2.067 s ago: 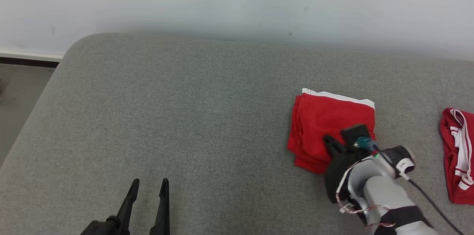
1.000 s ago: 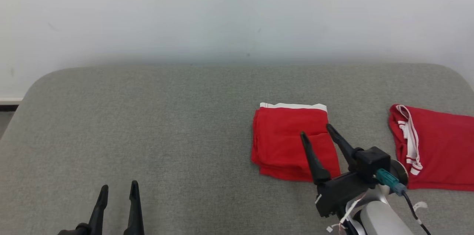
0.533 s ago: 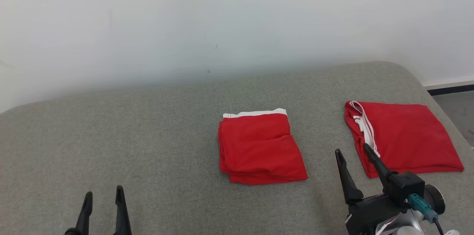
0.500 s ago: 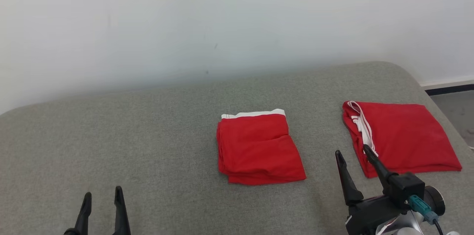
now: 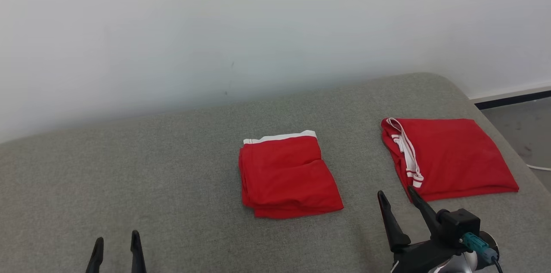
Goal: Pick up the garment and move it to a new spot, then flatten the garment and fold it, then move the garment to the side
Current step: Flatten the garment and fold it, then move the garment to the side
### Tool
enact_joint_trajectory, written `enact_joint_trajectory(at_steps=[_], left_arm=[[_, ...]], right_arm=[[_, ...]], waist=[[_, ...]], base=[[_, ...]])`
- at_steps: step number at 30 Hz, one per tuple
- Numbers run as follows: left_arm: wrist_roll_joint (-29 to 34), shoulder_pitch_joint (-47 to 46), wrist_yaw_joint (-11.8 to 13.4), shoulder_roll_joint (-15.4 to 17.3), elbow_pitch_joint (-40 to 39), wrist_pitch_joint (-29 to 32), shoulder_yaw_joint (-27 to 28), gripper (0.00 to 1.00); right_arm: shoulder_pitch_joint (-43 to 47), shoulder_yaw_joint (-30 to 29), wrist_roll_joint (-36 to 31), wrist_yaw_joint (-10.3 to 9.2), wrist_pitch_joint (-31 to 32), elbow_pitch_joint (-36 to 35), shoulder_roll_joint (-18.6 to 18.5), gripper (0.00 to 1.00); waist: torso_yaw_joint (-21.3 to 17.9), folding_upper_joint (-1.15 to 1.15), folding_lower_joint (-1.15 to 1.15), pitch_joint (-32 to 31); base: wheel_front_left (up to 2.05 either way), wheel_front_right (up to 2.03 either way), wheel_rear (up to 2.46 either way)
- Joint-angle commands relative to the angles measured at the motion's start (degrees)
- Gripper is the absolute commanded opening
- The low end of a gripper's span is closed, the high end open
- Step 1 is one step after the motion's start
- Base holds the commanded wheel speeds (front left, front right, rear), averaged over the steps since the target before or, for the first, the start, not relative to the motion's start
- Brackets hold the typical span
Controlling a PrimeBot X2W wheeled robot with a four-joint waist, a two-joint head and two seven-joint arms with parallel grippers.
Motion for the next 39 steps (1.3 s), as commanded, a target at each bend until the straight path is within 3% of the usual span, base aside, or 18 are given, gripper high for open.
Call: enact_joint_trajectory(at_steps=[1,39], left_arm=[[0.2,1.1,0.1,0.0,0.0,0.0,0.3,1.00],[-0.5,2.4,2.1,0.0,-1.5,0.0,-1.4,1.00]], right_arm=[[-0.7,0.3,0.7,-0.17,-0.1,0.5,-0.3,1.00],[-2.5,2.9,2.2,-0.17,-2.2,5.8,-0.2,1.00]], waist=[[0.2,0.00,0.00,0.0],[3.8,0.00,0.00,1.1]], base=[[0.00,0.00,0.00],[0.00,0.00,0.00]])
